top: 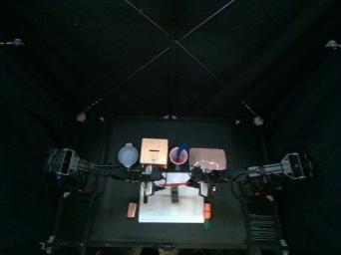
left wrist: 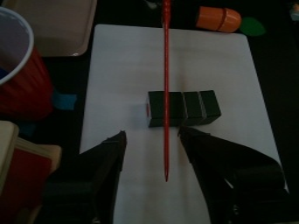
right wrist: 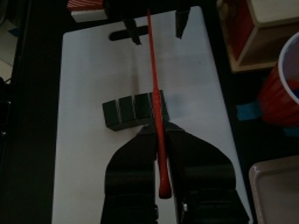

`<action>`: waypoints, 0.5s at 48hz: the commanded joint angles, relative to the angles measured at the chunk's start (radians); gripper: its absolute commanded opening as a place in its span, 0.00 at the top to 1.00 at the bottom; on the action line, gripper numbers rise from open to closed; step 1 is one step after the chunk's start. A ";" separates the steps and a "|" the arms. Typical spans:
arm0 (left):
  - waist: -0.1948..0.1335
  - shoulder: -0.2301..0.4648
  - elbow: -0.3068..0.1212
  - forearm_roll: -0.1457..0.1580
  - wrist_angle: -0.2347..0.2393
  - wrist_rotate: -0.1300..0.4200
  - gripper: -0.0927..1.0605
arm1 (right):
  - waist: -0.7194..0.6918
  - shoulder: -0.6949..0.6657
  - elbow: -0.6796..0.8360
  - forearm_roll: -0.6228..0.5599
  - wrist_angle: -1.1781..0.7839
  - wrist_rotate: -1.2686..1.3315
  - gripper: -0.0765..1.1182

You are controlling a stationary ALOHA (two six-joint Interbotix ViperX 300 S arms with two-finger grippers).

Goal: Place sushi on board then cut the sushi with the knife then place the pieces on the plate
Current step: Grasp knife edge with left hand

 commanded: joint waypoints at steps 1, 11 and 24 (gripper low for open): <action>0.002 -0.008 -0.023 -0.008 0.002 -0.002 0.25 | 0.005 -0.012 -0.021 0.002 -0.005 0.000 0.68; 0.002 -0.008 -0.025 -0.009 0.011 -0.002 0.37 | 0.005 -0.012 -0.020 0.002 -0.006 0.000 0.68; -0.011 0.002 -0.025 -0.017 0.014 -0.002 0.50 | 0.014 0.000 -0.012 0.011 -0.005 0.002 0.68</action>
